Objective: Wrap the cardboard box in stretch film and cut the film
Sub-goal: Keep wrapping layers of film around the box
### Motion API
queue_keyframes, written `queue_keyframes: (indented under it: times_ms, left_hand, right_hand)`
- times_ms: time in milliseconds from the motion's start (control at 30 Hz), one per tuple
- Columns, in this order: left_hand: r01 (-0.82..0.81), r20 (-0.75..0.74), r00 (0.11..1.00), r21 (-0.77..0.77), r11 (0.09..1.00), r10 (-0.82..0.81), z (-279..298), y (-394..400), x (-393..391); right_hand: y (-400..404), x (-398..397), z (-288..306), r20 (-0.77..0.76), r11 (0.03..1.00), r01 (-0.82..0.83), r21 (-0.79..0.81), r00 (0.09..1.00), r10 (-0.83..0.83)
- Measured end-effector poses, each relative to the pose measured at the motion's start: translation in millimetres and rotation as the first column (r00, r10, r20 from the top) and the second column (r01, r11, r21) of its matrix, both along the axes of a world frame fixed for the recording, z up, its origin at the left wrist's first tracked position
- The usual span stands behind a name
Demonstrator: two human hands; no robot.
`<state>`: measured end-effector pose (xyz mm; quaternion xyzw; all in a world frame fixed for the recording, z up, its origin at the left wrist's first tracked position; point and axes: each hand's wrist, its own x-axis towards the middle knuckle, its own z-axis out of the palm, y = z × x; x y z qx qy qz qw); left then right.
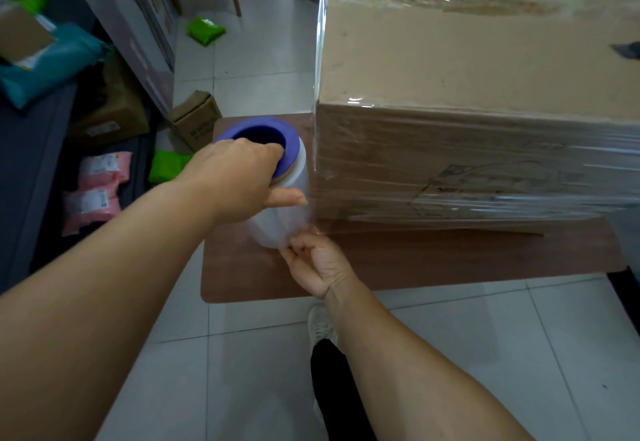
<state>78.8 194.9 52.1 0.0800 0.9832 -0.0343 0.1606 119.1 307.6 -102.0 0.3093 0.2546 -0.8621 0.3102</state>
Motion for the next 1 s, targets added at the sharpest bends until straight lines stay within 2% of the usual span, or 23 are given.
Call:
queue_keyframes:
  times_ms: [333, 667, 1000]
  left_hand:
    - [0.058, 0.023, 0.998, 0.015, 0.998, -0.058, -5.6, -11.2, -27.3]
    - [0.11, 0.028, 0.994, -0.003, 0.994, -0.11, -10.9, -17.4, -51.1]
    - [0.209, 0.011, 0.978, -0.022, 0.978, -0.209, -9.7, -30.0, -76.2]
  right_hand:
    - [-5.8, -18.3, -11.2, 0.018, 0.998, 0.03, -0.05, 0.999, -0.029]
    - [-17.3, -36.4, -28.0, 0.046, 0.997, 0.074, 0.005, 0.996, -0.074]
    - [-36.6, -55.8, -25.6, 0.011, 0.985, 0.152, -0.083, 0.988, -0.152]
